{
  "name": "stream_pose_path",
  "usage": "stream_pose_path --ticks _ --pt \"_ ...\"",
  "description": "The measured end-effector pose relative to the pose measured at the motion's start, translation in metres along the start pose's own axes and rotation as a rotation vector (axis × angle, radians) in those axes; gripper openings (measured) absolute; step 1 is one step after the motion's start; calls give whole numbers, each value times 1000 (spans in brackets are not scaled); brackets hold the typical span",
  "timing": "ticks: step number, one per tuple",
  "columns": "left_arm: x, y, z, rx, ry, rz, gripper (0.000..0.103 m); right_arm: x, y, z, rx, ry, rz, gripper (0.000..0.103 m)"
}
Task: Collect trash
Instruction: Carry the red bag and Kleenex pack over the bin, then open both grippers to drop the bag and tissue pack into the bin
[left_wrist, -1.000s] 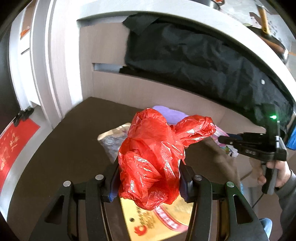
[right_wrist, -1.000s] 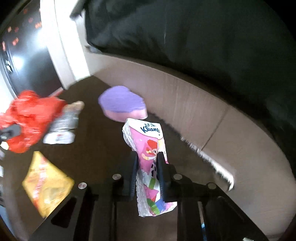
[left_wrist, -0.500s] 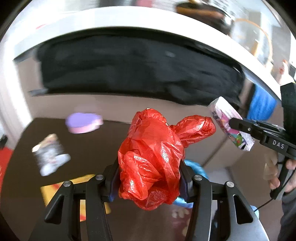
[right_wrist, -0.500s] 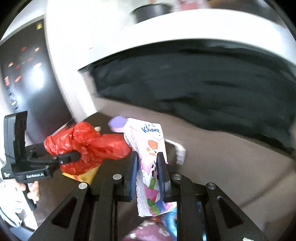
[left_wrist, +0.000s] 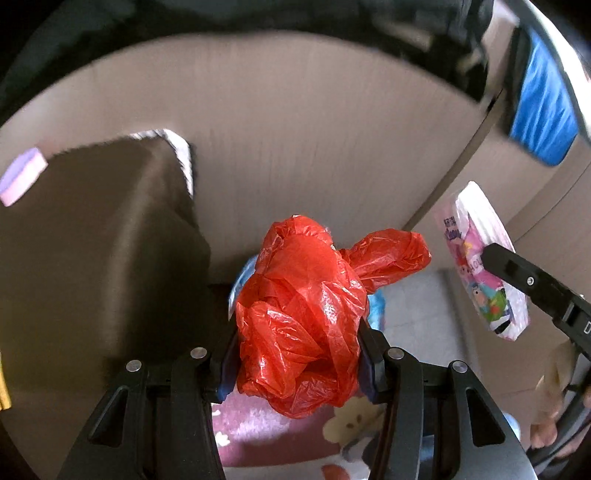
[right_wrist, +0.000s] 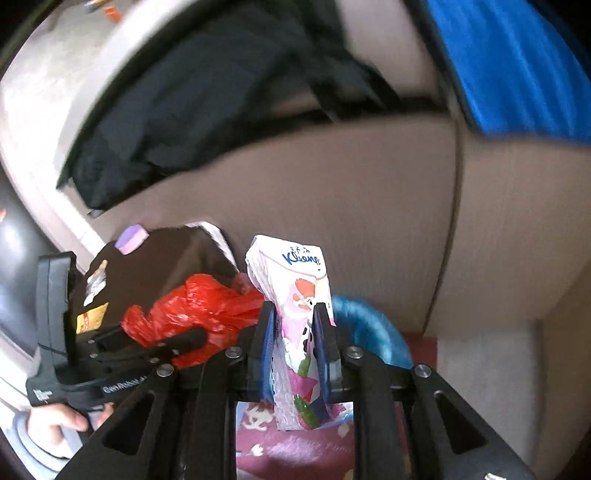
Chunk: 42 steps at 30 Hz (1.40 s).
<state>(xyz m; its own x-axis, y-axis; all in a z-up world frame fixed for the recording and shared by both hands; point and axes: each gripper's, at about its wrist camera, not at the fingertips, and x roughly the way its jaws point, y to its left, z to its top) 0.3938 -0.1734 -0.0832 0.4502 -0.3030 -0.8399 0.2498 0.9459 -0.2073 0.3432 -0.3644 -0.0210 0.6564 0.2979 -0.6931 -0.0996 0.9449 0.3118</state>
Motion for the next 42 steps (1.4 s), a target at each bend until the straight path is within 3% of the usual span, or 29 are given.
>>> stream_pose_path --ticks 3,11,15,18,23,29,33,36,39,40,42 --pt "21 -3 2 12 11 37 52 28 -20 -14 68 38 -11 18" --pt "83 12 9 -22 130 28 52 101 -42 -46 172 148 -33 19" --pt "95 18 12 -41 164 26 57 118 -55 -52 203 183 -29 24" --pt "93 21 15 -51 144 25 59 130 -53 -51 182 197 -34 27" --pt "88 34 16 -112 155 -73 61 129 -44 -46 136 182 -40 34" --pt "71 29 23 -40 127 -118 61 113 -39 -37 109 163 -94 34" --pt "80 13 19 43 156 -88 61 95 -37 -29 85 127 -130 34" --pt "78 22 17 -48 121 -113 62 79 -35 -22 81 102 -146 34" --pt "68 17 15 -33 95 -115 64 60 -32 -17 64 70 -154 34" --pt "66 16 15 -17 102 -80 64 56 -31 -16 56 63 -162 34" --pt "63 17 16 -41 108 -119 64 49 -30 -15 46 54 -171 33"
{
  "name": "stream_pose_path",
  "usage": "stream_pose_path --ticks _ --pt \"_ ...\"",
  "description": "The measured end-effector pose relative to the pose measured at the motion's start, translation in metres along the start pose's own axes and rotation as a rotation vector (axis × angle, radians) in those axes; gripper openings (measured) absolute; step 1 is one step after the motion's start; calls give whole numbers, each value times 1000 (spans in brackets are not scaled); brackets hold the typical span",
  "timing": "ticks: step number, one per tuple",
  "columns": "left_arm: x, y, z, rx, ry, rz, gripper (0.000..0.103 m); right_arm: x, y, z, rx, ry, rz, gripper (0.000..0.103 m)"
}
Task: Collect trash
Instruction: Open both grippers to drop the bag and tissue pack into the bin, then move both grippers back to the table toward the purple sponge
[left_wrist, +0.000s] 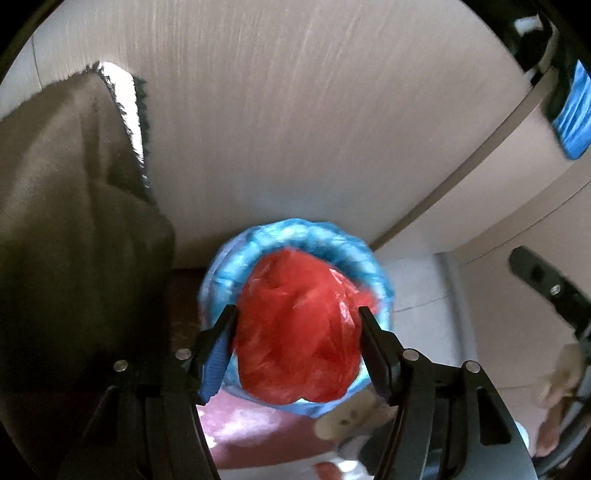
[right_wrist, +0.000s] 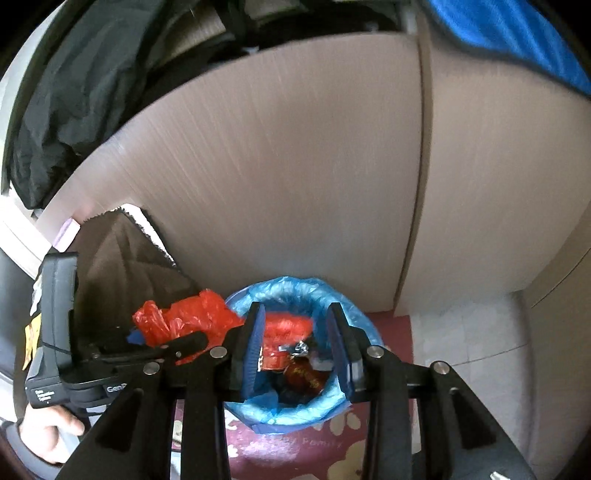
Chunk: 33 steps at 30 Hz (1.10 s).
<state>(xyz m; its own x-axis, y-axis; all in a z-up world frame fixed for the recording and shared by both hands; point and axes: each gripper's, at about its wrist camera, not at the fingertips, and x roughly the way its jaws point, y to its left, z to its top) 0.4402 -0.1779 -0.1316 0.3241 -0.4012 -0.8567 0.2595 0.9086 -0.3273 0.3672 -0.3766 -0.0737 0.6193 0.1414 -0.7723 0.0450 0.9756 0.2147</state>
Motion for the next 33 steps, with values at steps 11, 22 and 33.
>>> stream_pose_path --ticks 11,22,33 --pt "-52 5 3 -10 -155 -123 64 -9 7 -6 -30 -2 -3 33" --pt "-164 66 9 -10 -366 -50 64 -37 60 10 -146 -78 12 33" --pt "-276 293 -43 -279 -477 345 64 -9 297 41 -561 -72 403 34"
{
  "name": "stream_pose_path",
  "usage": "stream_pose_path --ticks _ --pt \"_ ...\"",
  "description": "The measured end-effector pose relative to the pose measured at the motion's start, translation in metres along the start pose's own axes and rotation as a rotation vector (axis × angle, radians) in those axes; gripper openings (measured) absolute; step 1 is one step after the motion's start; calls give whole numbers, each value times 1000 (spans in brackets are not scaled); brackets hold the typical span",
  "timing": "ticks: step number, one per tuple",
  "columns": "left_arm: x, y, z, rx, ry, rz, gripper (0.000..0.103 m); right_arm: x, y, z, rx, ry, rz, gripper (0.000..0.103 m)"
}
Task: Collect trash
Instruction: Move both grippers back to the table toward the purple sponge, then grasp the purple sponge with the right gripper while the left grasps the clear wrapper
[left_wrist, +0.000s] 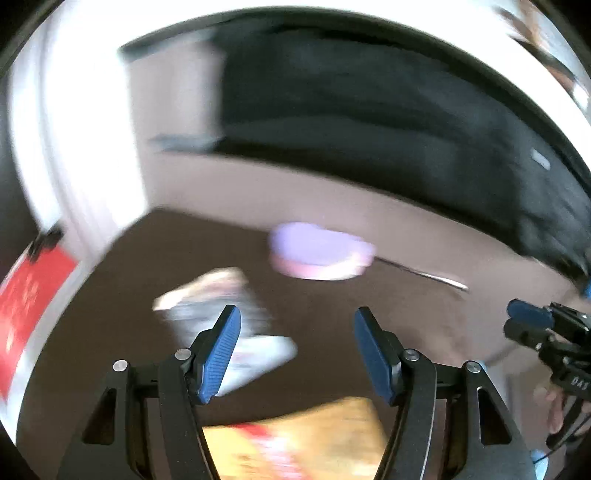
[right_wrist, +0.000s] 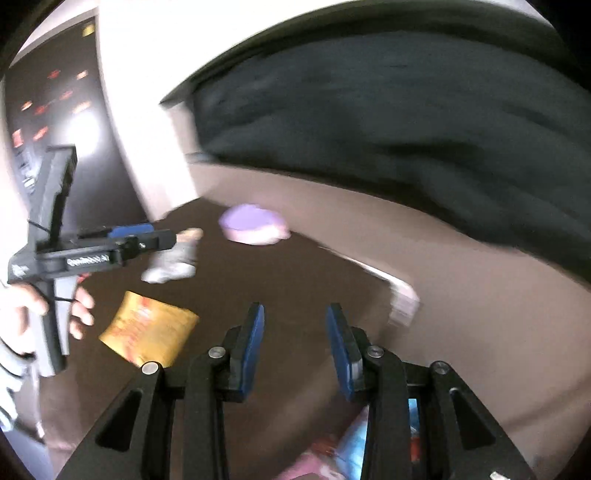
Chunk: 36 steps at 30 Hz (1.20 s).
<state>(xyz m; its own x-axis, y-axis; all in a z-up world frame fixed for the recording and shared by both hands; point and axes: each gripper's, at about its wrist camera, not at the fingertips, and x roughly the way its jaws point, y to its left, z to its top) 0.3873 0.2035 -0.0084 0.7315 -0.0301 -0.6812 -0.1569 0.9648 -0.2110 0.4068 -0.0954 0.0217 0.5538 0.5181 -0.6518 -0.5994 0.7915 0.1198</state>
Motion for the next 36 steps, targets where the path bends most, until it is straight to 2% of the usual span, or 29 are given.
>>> stream_pose_path --ticks 3,7,10,13,15,17,19,20,22,23,26,28,30,32,33,36 --pt "17 61 0 -111 51 -4 64 52 30 40 -69 20 33 33" --pt "21 101 -13 -136 57 -27 64 128 58 87 -127 67 56 32" --pt "26 108 -27 -130 72 -70 64 174 63 106 -140 114 7 32" --pt "29 102 -35 -110 69 -86 64 199 58 107 -164 140 -46 32" --pt "30 101 -35 -116 60 -108 64 211 50 105 -143 165 -49 32" --pt "29 99 -33 -125 48 -126 64 214 40 97 -78 198 -3 35" --pt "32 95 -29 -123 48 -141 64 207 41 89 -69 189 29 36" --pt "34 92 -26 -119 53 -154 64 202 47 84 -88 221 74 36" --pt "37 84 -22 -100 58 -159 64 193 66 72 -149 337 261 31" --pt "39 79 -20 -79 52 -131 64 186 72 68 -180 327 269 31" --pt "35 70 -19 -18 3 4 64 165 80 71 -307 189 109 32" --pt "34 69 -21 -3 -19 53 64 170 67 81 -295 134 14 34" --pt "35 72 -24 -10 -20 63 64 184 46 94 -215 108 -48 34" --pt "38 74 -27 -12 -2 53 64 192 28 100 -132 91 -58 34" --pt "40 74 -27 -7 6 53 64 194 21 102 -101 83 -56 31" --pt "44 78 -30 -3 13 67 64 204 8 103 -15 92 16 30"
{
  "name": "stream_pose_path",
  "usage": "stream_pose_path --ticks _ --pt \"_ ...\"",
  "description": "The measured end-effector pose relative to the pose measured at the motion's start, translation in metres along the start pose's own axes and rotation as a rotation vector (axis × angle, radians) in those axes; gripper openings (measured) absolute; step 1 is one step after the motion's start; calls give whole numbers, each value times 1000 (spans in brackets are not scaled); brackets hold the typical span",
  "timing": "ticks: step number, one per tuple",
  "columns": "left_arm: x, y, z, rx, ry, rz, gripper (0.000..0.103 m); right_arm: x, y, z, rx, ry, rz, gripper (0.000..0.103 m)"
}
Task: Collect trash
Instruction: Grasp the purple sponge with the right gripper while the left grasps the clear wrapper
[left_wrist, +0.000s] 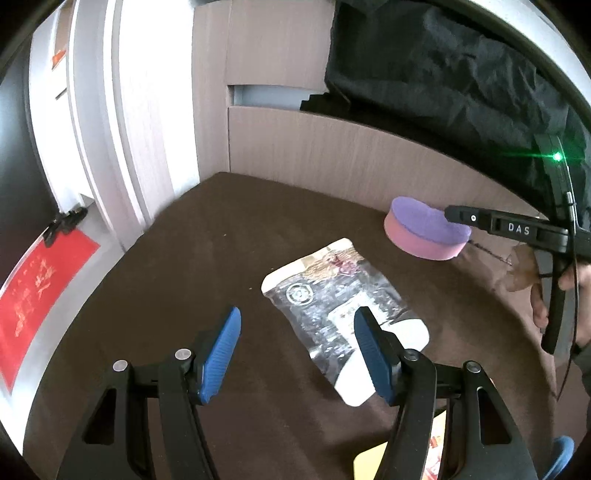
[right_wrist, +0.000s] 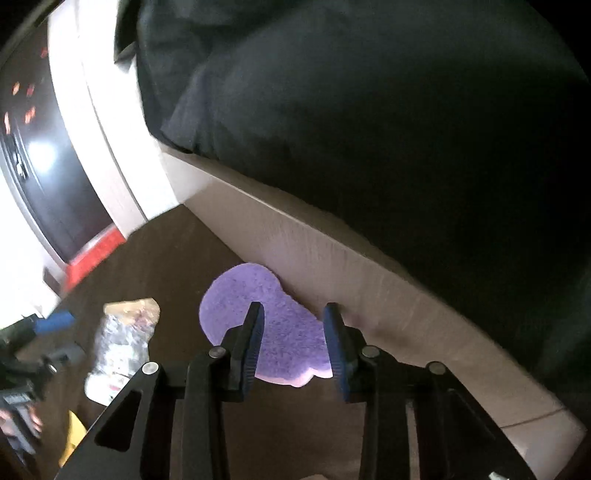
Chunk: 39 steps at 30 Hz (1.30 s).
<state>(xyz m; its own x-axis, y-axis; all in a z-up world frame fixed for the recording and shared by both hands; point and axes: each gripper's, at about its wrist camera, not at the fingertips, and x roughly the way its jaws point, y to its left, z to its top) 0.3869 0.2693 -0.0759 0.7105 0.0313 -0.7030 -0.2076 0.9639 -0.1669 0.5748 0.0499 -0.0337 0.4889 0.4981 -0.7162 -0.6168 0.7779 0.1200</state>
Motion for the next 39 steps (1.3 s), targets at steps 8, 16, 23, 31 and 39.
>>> stream_pose_path --ticks 8,16,23,31,39 --pt "2 8 2 -32 9 -29 64 -6 8 -20 54 111 250 43" --pt "10 15 -2 -90 18 -65 64 -26 24 -16 -108 33 159 41" --pt "9 27 -8 -103 39 -47 64 1 14 -13 123 78 184 44" --pt "-5 44 -25 -114 87 -67 64 37 65 3 20 107 -64 58" --pt "-7 43 -31 -114 84 -169 64 49 70 4 -83 191 -199 55"
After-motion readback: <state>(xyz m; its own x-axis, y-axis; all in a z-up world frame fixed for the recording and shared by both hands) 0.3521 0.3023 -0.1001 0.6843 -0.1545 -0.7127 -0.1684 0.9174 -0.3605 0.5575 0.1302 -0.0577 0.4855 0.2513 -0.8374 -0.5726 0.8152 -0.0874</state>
